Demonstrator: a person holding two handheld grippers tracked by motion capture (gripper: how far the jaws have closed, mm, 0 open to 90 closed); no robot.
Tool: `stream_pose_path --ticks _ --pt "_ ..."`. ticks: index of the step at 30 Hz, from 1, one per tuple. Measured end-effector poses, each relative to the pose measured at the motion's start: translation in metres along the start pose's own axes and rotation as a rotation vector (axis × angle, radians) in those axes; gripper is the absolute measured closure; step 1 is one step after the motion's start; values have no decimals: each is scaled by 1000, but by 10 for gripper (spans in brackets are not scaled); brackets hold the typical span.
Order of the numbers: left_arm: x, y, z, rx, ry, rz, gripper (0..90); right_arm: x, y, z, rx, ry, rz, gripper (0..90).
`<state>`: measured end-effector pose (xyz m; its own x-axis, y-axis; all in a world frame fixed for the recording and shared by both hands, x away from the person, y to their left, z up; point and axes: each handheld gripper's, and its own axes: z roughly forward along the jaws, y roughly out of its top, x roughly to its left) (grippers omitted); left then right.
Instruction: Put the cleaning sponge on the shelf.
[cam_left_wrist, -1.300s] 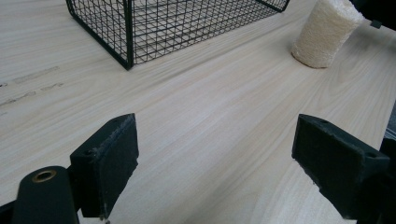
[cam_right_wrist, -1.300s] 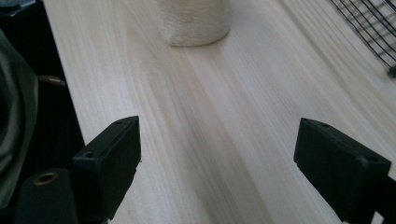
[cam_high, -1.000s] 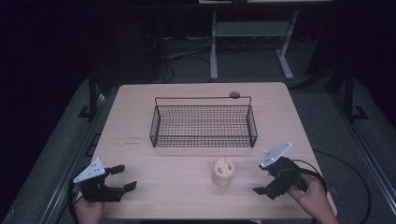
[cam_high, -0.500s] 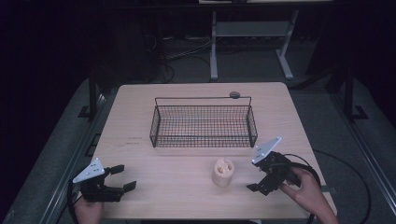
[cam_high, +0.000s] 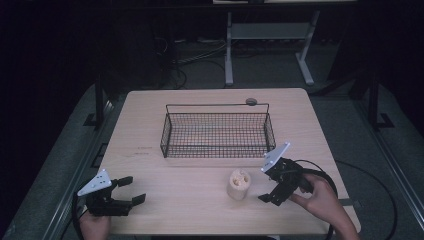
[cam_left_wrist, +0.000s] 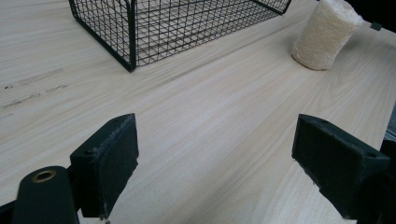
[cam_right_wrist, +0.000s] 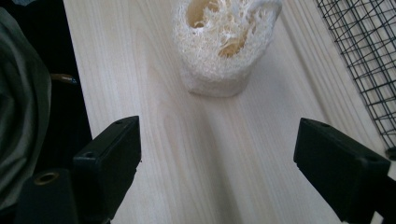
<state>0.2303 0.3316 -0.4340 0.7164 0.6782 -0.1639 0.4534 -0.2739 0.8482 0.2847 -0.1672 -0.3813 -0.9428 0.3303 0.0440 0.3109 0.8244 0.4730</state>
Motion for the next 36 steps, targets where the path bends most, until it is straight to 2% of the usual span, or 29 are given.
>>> stream_pose_path --ticks 23,36 --pt "0 0 -1 -2 -1 2 134 -3 33 13 55 25 -56 149" --pt "0 0 0 -5 -2 -4 134 -7 44 21 74 38 -62 153"
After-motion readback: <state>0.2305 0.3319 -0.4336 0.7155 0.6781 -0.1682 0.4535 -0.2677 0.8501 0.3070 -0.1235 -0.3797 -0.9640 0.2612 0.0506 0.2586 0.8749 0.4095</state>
